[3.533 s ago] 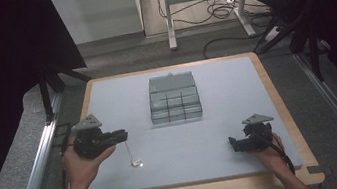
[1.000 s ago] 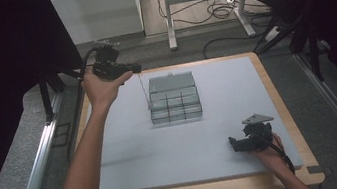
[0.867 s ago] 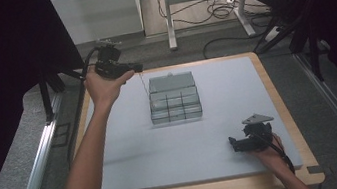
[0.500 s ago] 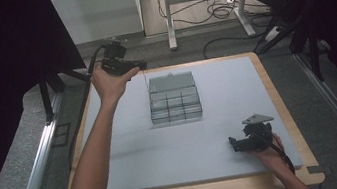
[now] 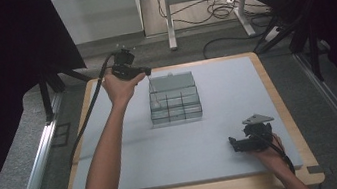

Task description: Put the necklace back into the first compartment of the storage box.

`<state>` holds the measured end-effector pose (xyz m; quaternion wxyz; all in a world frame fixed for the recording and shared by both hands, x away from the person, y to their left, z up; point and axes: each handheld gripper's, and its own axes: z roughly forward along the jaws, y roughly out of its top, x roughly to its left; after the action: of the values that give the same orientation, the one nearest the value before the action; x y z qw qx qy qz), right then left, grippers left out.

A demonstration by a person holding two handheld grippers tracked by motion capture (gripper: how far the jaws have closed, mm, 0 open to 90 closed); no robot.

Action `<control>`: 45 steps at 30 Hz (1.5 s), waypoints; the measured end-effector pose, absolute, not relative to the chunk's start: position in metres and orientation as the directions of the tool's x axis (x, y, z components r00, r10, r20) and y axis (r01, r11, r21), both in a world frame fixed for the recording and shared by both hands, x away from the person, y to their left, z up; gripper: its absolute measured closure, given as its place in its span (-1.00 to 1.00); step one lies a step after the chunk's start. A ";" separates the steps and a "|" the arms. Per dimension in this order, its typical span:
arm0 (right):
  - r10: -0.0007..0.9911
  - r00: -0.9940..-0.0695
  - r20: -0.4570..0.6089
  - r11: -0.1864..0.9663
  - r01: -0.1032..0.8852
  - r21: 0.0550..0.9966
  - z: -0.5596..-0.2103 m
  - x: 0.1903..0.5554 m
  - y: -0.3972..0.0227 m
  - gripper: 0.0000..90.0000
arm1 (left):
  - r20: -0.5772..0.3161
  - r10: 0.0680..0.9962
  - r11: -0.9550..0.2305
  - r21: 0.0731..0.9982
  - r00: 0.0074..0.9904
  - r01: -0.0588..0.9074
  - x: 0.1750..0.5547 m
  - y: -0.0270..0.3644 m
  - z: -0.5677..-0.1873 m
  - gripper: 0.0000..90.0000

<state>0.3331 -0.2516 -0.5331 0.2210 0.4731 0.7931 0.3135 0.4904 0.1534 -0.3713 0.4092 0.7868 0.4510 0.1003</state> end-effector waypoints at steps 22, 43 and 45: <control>0.889 -0.455 -0.057 0.358 0.611 0.706 -0.533 0.333 -0.252 -0.95 | -0.233 0.805 -0.311 0.616 0.545 0.724 0.501 0.129 -0.474 0.79; 0.889 -0.455 -0.057 0.358 0.611 0.706 -0.533 0.333 -0.252 -0.95 | -0.234 0.816 -0.314 0.587 0.528 0.746 0.502 0.130 -0.485 0.72; 0.889 -0.455 -0.057 0.358 0.611 0.706 -0.533 0.333 -0.252 -0.95 | -0.245 0.813 -0.301 0.600 0.529 0.741 0.501 0.131 -0.483 0.60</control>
<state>0.3330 -0.2516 -0.5331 0.2221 0.4725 0.7935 0.3127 0.5009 0.1308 -0.4827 0.3415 0.8049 0.4825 0.0527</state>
